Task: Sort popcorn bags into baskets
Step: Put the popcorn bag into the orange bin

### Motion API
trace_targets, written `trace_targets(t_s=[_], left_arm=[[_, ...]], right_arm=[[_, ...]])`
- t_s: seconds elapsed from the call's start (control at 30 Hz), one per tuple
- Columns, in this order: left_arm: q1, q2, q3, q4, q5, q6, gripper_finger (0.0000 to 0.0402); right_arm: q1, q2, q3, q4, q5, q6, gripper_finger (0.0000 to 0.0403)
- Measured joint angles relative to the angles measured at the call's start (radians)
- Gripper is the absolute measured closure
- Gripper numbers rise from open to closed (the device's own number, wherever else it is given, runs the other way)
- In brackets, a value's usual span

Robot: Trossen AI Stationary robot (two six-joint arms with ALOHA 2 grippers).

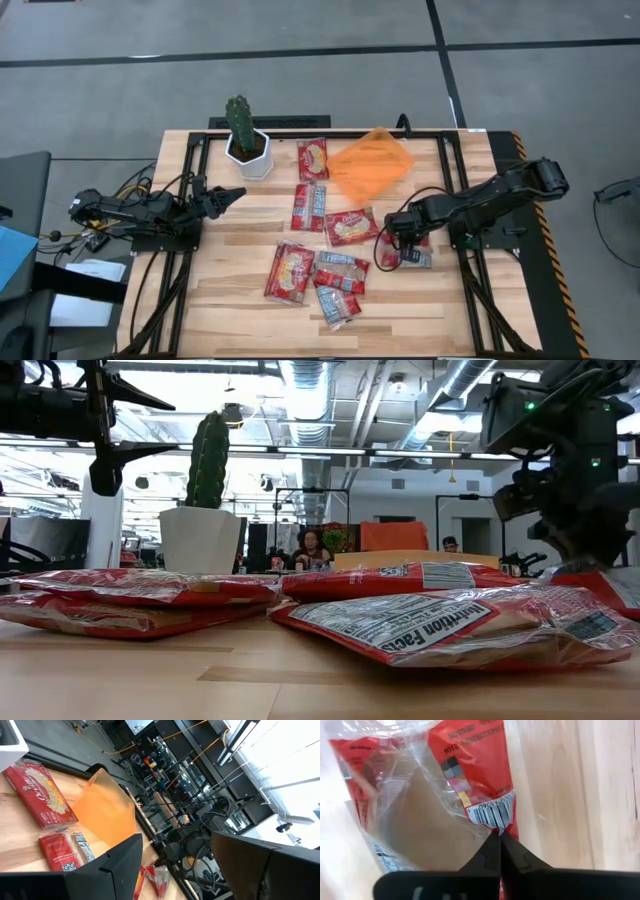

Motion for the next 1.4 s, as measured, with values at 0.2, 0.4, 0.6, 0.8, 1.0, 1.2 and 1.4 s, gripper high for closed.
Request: trace_targets(t_s=[0.2,0.4,0.6,0.8,1.0,1.2,1.4], left_arm=[[0.000,0.000,0.000,0.000,0.000,0.000,0.0177],[0.000,0.000,0.000,0.001,0.000,0.000,0.0177],[0.000,0.000,0.000,0.000,0.000,0.000,0.0177],[0.000,0.000,0.000,-0.020,0.000,-0.009,0.0177],[0.000,0.000,0.000,-0.032,0.000,-0.021,0.0177],[0.000,0.000,0.000,-0.040,0.000,-0.022,0.0177],[0.000,0.000,0.000,-0.059,0.000,-0.023,0.0177]], right_arm=[[-0.003,-0.089,0.043,-0.005,-0.002,0.052,0.0398],[-0.047,-0.138,0.135,-0.072,0.000,0.048,0.0399],[-0.104,-0.144,0.251,-0.174,0.000,-0.018,0.0400],[-0.202,-0.143,0.393,-0.180,0.000,-0.088,0.0400],[-0.374,-0.143,0.531,-0.166,0.046,-0.131,0.0400],[-0.635,-0.143,0.561,-0.080,0.040,-0.135,0.0400],[-0.816,-0.087,0.561,-0.040,0.027,-0.185,0.0400]])
